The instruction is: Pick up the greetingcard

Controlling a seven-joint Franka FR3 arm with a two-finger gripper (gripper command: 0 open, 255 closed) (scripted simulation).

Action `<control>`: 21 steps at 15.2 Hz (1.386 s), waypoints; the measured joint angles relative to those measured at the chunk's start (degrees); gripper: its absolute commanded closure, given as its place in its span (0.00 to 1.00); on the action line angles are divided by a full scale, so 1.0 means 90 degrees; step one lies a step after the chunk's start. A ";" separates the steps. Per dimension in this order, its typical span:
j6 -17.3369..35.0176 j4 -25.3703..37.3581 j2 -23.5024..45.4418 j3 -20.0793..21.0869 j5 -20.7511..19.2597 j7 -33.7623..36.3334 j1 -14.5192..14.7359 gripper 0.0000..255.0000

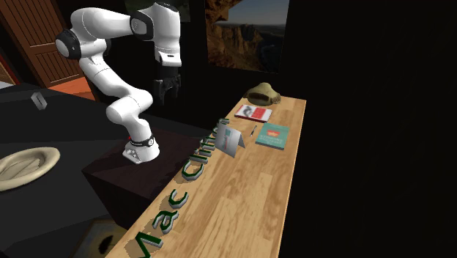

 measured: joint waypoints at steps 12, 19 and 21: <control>0.1586 0.0013 0.1527 0.0876 0.0575 0.1702 0.0079 0.00; 0.2579 0.0499 0.2923 0.1387 0.0627 0.2869 0.0097 0.00; 0.2859 0.0775 0.3463 0.1507 0.0553 0.3207 0.0090 0.00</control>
